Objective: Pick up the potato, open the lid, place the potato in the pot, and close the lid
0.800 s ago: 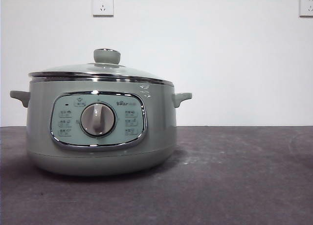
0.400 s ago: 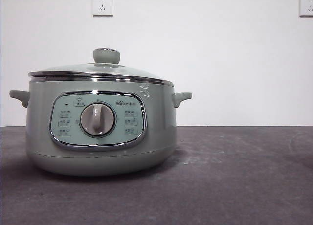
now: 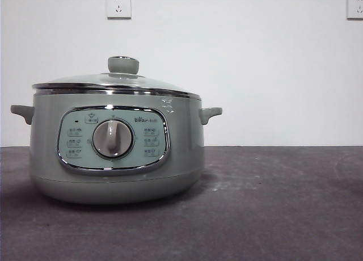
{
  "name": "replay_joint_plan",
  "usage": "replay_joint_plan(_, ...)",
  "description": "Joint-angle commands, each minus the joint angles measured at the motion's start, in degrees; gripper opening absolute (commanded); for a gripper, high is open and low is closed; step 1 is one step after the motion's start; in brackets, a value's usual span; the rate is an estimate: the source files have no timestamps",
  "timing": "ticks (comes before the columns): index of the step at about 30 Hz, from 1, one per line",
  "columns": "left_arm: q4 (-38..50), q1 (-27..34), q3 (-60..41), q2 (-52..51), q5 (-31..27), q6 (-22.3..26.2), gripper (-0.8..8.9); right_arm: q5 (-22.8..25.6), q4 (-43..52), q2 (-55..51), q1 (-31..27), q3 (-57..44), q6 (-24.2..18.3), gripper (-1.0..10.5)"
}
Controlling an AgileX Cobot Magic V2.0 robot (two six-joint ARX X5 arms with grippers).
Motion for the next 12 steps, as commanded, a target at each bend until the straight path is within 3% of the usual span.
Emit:
replay_joint_plan(1, 6.8, 5.2, -3.67, -4.13, 4.04, 2.23, -0.03, 0.15, 0.33, -0.11, 0.02, -0.37, 0.7, 0.0)
replay_joint_plan(4, 14.86, 12.35, -10.84, -9.6, 9.05, 2.21, -0.03, 0.15, 0.33, -0.09, 0.02, -0.37, 0.7, 0.0)
replay_joint_plan(7, 20.81, 18.25, -18.97, -14.86, 10.01, 2.21, -0.03, 0.13, 0.33, -0.09, 0.04, -0.37, 0.7, 0.0)
replay_joint_plan(12, 24.04, 24.3, -30.12, -22.97, 12.52, 2.25, -0.03, 0.15, 0.33, -0.11, 0.02, -0.37, 0.7, 0.0)
